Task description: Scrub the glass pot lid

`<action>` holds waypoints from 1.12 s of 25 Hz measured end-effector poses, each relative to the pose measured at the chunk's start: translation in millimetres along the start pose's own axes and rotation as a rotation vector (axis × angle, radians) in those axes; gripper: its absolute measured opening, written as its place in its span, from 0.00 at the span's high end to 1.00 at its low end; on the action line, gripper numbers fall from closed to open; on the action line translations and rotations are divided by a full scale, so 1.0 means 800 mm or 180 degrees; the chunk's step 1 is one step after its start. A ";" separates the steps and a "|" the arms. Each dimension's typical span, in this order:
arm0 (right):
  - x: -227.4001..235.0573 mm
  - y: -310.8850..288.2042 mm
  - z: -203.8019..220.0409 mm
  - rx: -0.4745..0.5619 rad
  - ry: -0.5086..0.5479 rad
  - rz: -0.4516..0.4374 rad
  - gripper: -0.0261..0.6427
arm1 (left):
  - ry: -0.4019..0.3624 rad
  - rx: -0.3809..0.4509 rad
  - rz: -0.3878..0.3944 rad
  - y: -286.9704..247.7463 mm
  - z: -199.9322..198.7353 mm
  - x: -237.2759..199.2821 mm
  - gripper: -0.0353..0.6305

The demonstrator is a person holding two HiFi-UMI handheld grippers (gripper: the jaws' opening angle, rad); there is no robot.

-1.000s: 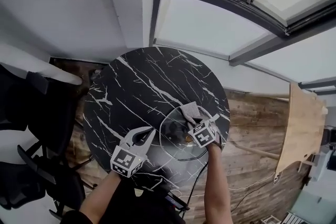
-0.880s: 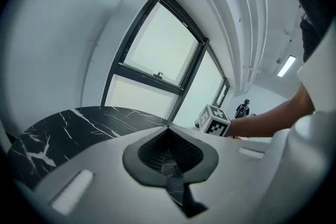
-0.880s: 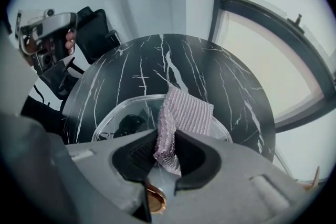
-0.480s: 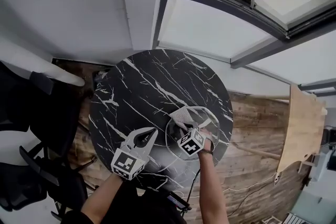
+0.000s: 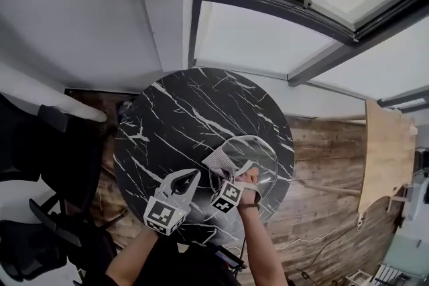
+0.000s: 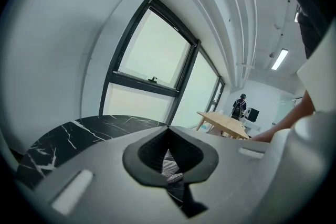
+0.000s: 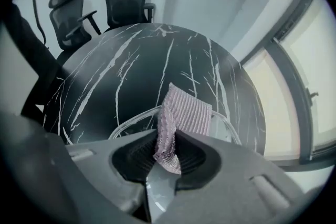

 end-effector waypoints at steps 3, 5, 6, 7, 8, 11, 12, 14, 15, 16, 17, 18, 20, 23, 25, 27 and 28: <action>-0.020 0.000 -0.002 0.0050 0.0039 0.0046 0.84 | -0.0045 -0.0053 0.0018 -0.001 0.002 0.007 0.94; -0.033 0.001 -0.002 0.0110 0.0030 0.0026 0.84 | -0.0052 -0.0072 0.0036 -0.003 0.004 0.012 0.94; -0.038 0.001 0.000 0.0126 0.0038 0.0025 0.84 | -0.0058 -0.0082 0.0051 -0.005 0.004 0.015 0.94; -0.042 0.001 0.003 0.0134 0.0050 0.0025 0.84 | -0.0064 -0.0100 0.0071 -0.007 0.005 0.019 0.94; -0.047 0.001 0.007 0.0139 0.0058 0.0022 0.84 | -0.0068 -0.0125 0.0095 -0.009 0.005 0.023 0.94; -0.055 0.001 0.017 0.0175 0.0075 0.0009 0.84 | -0.0079 -0.0189 0.0188 -0.015 0.006 0.033 0.94; -0.057 0.002 0.019 0.0192 0.0092 0.0005 0.84 | -0.0089 -0.0206 0.0201 -0.016 0.007 0.035 0.94; -0.062 0.004 0.024 0.0222 0.0142 -0.0005 0.84 | -0.0123 -0.0228 0.0185 -0.018 0.006 0.039 0.94; -0.064 0.004 0.027 0.0235 0.0162 -0.0012 0.84 | -0.0137 -0.0227 0.0173 -0.020 0.005 0.041 0.94; -0.066 0.005 0.031 0.0247 0.0175 -0.0021 0.84 | -0.0147 -0.0228 0.0166 -0.021 0.004 0.043 0.94; -0.069 0.006 0.036 0.0259 0.0184 -0.0030 0.84 | -0.0158 -0.0240 0.0163 -0.024 0.005 0.046 0.94; -0.072 0.007 0.041 0.0271 0.0190 -0.0037 0.84 | -0.0171 -0.0265 0.0162 -0.026 0.007 0.049 0.94; -0.079 0.006 0.050 0.0296 0.0198 -0.0049 0.84 | -0.0192 -0.0309 0.0163 -0.032 0.011 0.055 0.94; -0.084 0.009 0.057 0.0316 0.0253 -0.0063 0.84 | -0.0200 -0.0311 0.0189 -0.037 0.013 0.062 0.94; -0.088 0.010 0.062 0.0337 0.0274 -0.0094 0.84 | -0.0201 -0.0325 0.0204 -0.041 0.015 0.066 0.94; -0.093 0.009 0.069 0.0364 0.0280 -0.0125 0.84 | -0.0194 -0.0344 0.0213 -0.043 0.017 0.069 0.94; -0.097 0.008 0.074 0.0371 0.0290 -0.0132 0.84 | -0.0193 -0.0354 0.0216 -0.044 0.019 0.071 0.94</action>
Point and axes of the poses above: the fingertips, and each gripper's own axes: y backward along the fingers, x to its right, z out of its underside, the point moved 4 cm from there along y, backward along the fingers, and after that the axes turned 14 degrees about -x, right-handed, at the moved point
